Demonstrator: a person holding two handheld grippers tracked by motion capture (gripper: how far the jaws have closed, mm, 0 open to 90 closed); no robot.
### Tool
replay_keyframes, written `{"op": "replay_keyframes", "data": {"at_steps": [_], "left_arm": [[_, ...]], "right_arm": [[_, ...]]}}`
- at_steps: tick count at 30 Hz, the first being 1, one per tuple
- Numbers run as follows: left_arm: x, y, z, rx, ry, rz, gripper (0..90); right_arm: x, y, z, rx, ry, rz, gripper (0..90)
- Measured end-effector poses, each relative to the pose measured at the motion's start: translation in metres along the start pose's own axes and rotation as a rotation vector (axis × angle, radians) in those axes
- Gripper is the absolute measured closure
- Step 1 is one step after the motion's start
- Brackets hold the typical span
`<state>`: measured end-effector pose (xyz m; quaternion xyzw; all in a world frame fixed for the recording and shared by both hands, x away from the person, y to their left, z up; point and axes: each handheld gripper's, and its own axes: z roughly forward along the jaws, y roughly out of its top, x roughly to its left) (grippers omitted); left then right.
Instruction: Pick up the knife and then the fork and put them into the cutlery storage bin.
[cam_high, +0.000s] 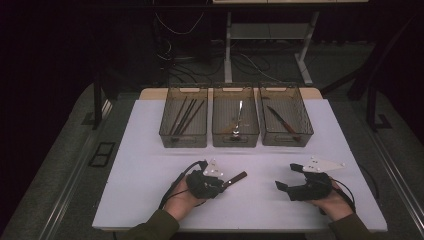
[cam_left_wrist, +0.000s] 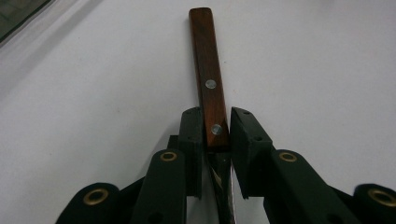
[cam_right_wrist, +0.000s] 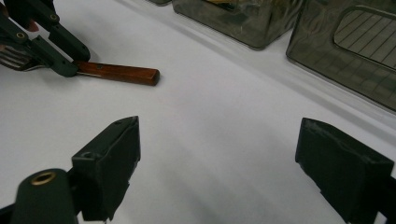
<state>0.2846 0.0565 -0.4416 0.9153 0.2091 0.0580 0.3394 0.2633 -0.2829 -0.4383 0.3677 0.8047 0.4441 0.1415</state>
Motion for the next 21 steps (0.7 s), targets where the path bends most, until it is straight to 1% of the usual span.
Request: {"op": "replay_keyframes", "data": {"at_steps": [1, 3, 5, 7, 8, 9, 10, 13, 15, 17, 18, 19, 20, 21], "left_arm": [[0.000, 0.001, 0.000, 0.002, -0.001, -0.002, 75.2], [0.003, 0.002, 0.000, 0.013, -0.005, 0.010, 76.6], [0.003, 0.001, 0.000, 0.013, -0.016, -0.013, 76.8], [0.003, 0.001, 0.000, 0.017, -0.018, -0.011, 76.9], [0.004, 0.002, 0.000, 0.012, -0.019, -0.021, 77.0], [0.006, 0.003, 0.000, 0.027, -0.025, -0.006, 77.1], [0.006, 0.004, 0.000, 0.031, -0.031, -0.008, 77.2], [0.007, 0.003, -0.001, 0.028, -0.044, 0.000, 77.2], [0.010, 0.003, -0.002, 0.035, -0.059, 0.018, 77.2], [0.011, 0.003, -0.003, 0.032, -0.087, 0.011, 77.2], [0.011, 0.003, -0.003, 0.034, -0.095, 0.020, 77.2], [0.009, 0.003, -0.003, 0.027, -0.108, 0.008, 77.3], [0.009, 0.004, -0.004, 0.029, -0.113, 0.035, 77.2], [0.008, 0.005, -0.004, 0.021, -0.121, 0.037, 77.2]], "right_arm": [[0.000, 0.000, 0.000, 0.001, 0.001, -0.001, 14.3], [0.000, 0.000, 0.000, 0.002, 0.003, -0.001, 14.3], [0.000, 0.000, 0.000, 0.005, 0.003, -0.002, 14.3], [0.000, 0.000, 0.001, 0.005, 0.005, 0.000, 14.3], [0.000, 0.000, 0.001, 0.006, 0.005, 0.000, 14.3], [0.000, 0.000, 0.001, 0.006, 0.006, 0.000, 14.3], [0.000, 0.000, 0.001, 0.007, 0.008, -0.001, 14.3], [0.000, 0.000, 0.001, 0.009, 0.014, -0.008, 14.3], [0.000, 0.000, 0.001, 0.008, 0.020, -0.015, 14.3], [0.001, 0.001, 0.001, -0.001, 0.033, -0.017, 14.2], [0.001, 0.001, 0.001, -0.005, 0.040, -0.020, 14.2], [0.001, 0.002, 0.001, -0.007, 0.052, -0.020, 14.2], [0.002, 0.002, 0.001, -0.008, 0.065, -0.025, 14.2], [0.003, 0.003, 0.001, -0.006, 0.068, -0.032, 14.2]]}}
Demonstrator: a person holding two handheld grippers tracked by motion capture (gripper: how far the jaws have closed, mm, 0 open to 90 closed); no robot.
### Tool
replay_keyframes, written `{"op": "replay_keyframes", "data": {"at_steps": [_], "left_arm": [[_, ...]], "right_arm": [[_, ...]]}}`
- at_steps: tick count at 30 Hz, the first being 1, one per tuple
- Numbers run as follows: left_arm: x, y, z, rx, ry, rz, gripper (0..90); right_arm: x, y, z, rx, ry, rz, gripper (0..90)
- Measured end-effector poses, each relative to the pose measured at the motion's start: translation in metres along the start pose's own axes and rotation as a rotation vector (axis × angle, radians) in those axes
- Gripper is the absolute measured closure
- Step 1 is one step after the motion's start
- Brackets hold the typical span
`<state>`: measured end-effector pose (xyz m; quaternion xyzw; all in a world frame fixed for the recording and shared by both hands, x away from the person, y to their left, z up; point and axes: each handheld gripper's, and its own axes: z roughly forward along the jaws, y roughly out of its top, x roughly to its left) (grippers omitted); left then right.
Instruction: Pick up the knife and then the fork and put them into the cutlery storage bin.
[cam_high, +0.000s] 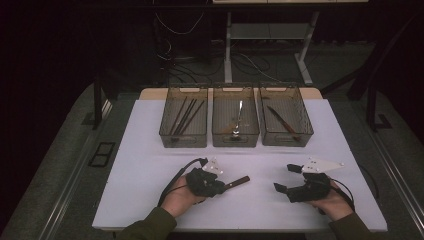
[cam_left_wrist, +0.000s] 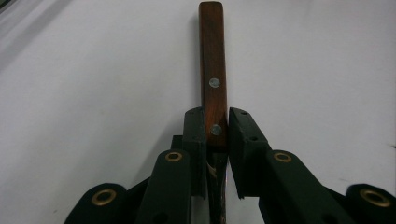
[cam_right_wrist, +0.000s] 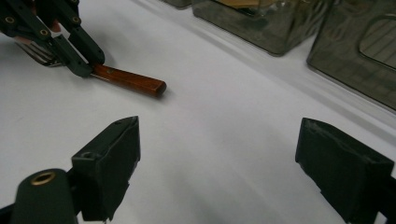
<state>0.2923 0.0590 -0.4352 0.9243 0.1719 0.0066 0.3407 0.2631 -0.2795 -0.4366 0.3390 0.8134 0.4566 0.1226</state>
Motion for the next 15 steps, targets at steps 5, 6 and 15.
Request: {"op": "replay_keyframes", "data": {"at_steps": [5, 6, 15], "left_arm": [[-0.0048, 0.0015, -0.0026, -0.027, -0.034, -0.025, 77.3], [-0.0045, 0.0015, -0.0024, -0.025, -0.032, -0.018, 77.3], [-0.0048, 0.0003, 0.0056, 0.015, -0.009, 0.058, 77.0]], "right_arm": [[0.0033, 0.0032, 0.0010, 0.010, 0.038, -0.025, 14.2], [0.0037, 0.0045, 0.0013, 0.012, 0.049, -0.032, 14.2], [0.0050, 0.0058, 0.0063, 0.034, 0.047, -0.056, 14.3]]}}
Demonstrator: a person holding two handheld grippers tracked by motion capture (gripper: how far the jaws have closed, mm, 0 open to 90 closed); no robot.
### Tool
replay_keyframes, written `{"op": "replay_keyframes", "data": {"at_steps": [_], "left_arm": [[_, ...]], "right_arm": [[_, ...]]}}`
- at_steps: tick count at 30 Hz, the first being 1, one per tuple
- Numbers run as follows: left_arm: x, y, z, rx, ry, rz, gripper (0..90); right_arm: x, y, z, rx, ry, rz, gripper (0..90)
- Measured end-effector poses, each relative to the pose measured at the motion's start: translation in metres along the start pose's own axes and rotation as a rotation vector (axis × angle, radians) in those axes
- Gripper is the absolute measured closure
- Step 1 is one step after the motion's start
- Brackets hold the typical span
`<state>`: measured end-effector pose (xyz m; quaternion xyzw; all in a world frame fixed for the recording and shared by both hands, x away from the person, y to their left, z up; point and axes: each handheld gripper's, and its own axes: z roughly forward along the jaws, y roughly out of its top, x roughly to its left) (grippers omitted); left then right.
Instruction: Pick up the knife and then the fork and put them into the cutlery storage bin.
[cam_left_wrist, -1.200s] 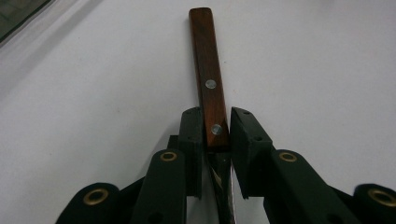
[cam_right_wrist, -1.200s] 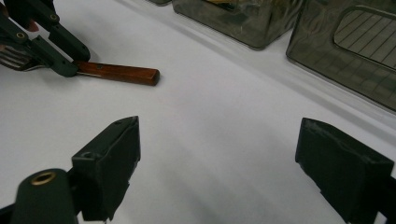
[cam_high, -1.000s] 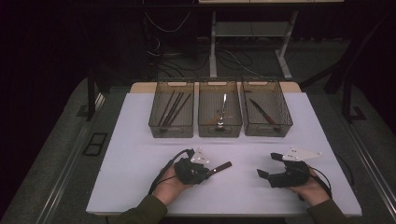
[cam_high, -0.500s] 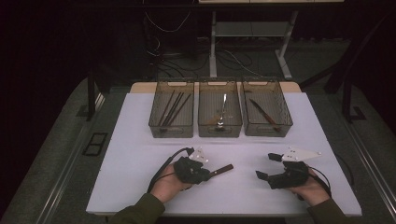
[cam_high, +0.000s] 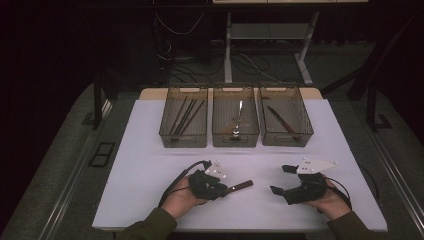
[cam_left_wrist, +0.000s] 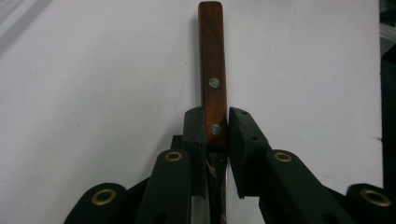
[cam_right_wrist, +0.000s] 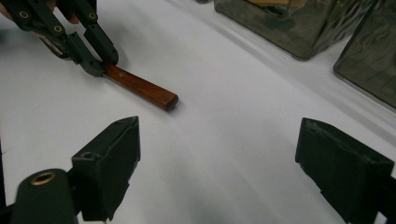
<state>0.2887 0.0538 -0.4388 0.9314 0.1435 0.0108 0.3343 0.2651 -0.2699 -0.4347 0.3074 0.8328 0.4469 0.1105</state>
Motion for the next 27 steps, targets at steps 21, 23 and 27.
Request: {"op": "replay_keyframes", "data": {"at_steps": [21, 23, 27], "left_arm": [[-0.007, 0.004, -0.004, -0.023, -0.001, 0.039, 77.2], [-0.006, 0.006, -0.009, -0.034, -0.010, 0.040, 77.2], [-0.006, 0.010, -0.016, -0.051, -0.028, 0.057, 77.2]], "right_arm": [[0.003, 0.004, 0.005, 0.003, 0.053, -0.021, 14.2], [0.005, 0.009, 0.007, 0.008, 0.089, -0.052, 14.2], [0.011, 0.020, 0.012, 0.020, 0.142, -0.106, 14.3]]}}
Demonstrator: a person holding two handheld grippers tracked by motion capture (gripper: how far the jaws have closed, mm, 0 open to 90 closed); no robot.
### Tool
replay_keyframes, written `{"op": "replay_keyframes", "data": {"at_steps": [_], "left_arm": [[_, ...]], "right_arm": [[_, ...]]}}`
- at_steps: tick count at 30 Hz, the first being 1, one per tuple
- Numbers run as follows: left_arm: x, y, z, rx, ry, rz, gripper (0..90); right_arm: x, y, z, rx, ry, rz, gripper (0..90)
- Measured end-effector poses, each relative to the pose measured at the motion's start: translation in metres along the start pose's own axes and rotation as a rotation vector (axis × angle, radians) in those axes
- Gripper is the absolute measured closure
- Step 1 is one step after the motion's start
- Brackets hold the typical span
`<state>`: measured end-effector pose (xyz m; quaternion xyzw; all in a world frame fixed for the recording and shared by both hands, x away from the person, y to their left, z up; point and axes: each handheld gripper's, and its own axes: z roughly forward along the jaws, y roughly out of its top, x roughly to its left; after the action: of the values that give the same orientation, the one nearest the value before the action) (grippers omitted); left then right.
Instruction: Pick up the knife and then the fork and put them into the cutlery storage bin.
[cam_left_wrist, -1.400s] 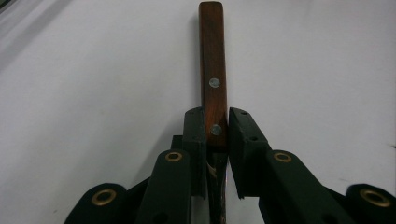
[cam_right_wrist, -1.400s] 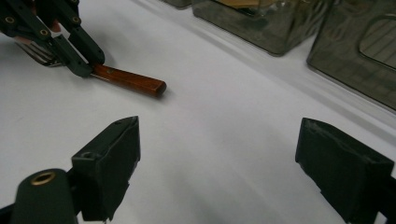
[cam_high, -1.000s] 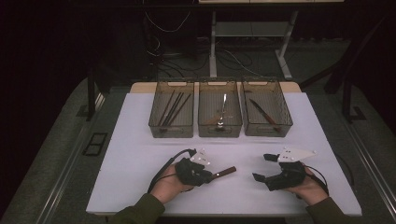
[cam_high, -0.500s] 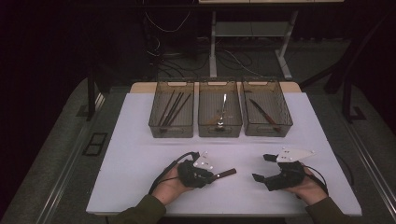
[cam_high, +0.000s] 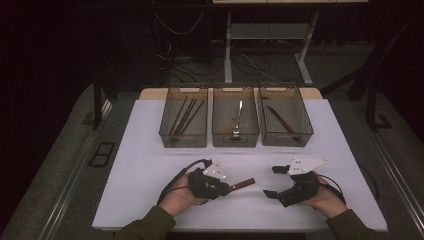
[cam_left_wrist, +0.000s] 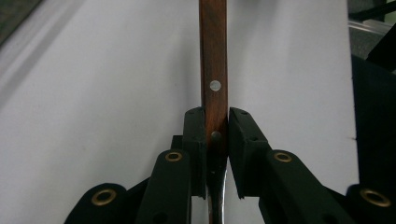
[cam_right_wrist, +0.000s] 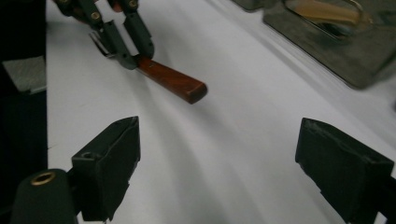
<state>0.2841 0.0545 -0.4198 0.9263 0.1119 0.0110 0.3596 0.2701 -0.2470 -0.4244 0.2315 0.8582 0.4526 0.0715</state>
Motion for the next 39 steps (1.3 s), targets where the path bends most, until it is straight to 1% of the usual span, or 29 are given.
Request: {"op": "replay_keyframes", "data": {"at_steps": [1, 2, 3, 5, 6, 7, 9, 11, 13, 14, 15, 16, 17, 18, 19, 20, 22, 26, 31, 33, 34, 37, 39], "left_arm": [[-0.002, 0.001, 0.000, -0.014, -0.003, -0.009, 77.2], [-0.002, 0.002, -0.002, -0.012, -0.004, 0.006, 77.2], [-0.002, 0.003, -0.003, -0.014, -0.008, 0.010, 77.2], [-0.005, 0.005, -0.004, -0.029, -0.016, 0.005, 77.2], [-0.005, 0.007, -0.005, -0.027, -0.021, 0.023, 77.2], [-0.006, 0.008, -0.006, -0.031, -0.029, 0.024, 77.2], [-0.009, 0.012, -0.007, -0.037, -0.041, 0.040, 77.2], [-0.012, 0.016, -0.008, -0.050, -0.054, 0.054, 77.2], [-0.014, 0.019, -0.009, -0.060, -0.063, 0.066, 77.2], [-0.014, 0.021, -0.010, -0.054, -0.069, 0.080, 77.2], [-0.015, 0.022, -0.009, -0.053, -0.073, 0.090, 77.2], [-0.015, 0.023, -0.009, -0.050, -0.076, 0.095, 77.2], [-0.015, 0.024, -0.009, -0.047, -0.081, 0.104, 77.2], [-0.015, 0.025, -0.009, -0.044, -0.080, 0.121, 77.2], [-0.015, 0.026, -0.008, -0.039, -0.082, 0.126, 77.1], [-0.016, 0.026, -0.008, -0.037, -0.085, 0.130, 77.1], [-0.016, 0.027, -0.007, -0.030, -0.094, 0.139, 77.1], [-0.019, 0.029, -0.006, -0.026, -0.099, 0.149, 77.2], [-0.020, 0.029, -0.007, -0.025, -0.113, 0.161, 77.1], [-0.020, 0.029, -0.007, -0.026, -0.115, 0.167, 77.1], [-0.021, 0.029, -0.008, -0.027, -0.123, 0.153, 77.1], [-0.021, 0.029, -0.007, -0.032, -0.120, 0.171, 77.1], [-0.021, 0.029, -0.008, -0.030, -0.123, 0.175, 77.0]], "right_arm": [[0.001, 0.004, 0.002, 0.010, 0.013, -0.016, 14.3], [0.002, 0.008, 0.004, 0.021, 0.033, -0.026, 14.3], [0.003, 0.012, 0.006, 0.026, 0.047, -0.038, 14.3], [0.006, 0.019, 0.010, 0.041, 0.084, -0.068, 14.3], [0.007, 0.023, 0.012, 0.044, 0.105, -0.080, 14.3], [0.008, 0.026, 0.014, 0.049, 0.124, -0.086, 14.4], [0.010, 0.033, 0.018, 0.051, 0.156, -0.121, 15.2], [0.011, 0.038, 0.021, 0.055, 0.202, -0.139, 16.4], [0.012, 0.042, 0.023, 0.059, 0.238, -0.157, 22.9], [0.013, 0.043, 0.024, 0.064, 0.251, -0.167, 24.3], [0.013, 0.044, 0.026, 0.077, 0.257, -0.166, 27.5], [0.013, 0.044, 0.027, 0.083, 0.268, -0.175, 32.2], [0.013, 0.044, 0.028, 0.086, 0.279, -0.177, 33.8], [0.013, 0.044, 0.029, 0.096, 0.282, -0.176, 37.1], [0.011, 0.044, 0.030, 0.109, 0.286, -0.205, 41.4], [0.011, 0.044, 0.030, 0.118, 0.296, -0.214, 43.3], [0.012, 0.044, 0.032, 0.136, 0.309, -0.222, 48.7], [0.014, 0.043, 0.034, 0.162, 0.336, -0.238, 56.3], [0.015, 0.043, 0.037, 0.173, 0.367, -0.234, 69.2], [0.016, 0.042, 0.037, 0.180, 0.379, -0.235, 71.7], [0.016, 0.042, 0.037, 0.180, 0.390, -0.233, 73.9], [0.016, 0.043, 0.038, 0.182, 0.411, -0.225, 75.2], [0.015, 0.043, 0.038, 0.186, 0.419, -0.215, 75.5]]}}
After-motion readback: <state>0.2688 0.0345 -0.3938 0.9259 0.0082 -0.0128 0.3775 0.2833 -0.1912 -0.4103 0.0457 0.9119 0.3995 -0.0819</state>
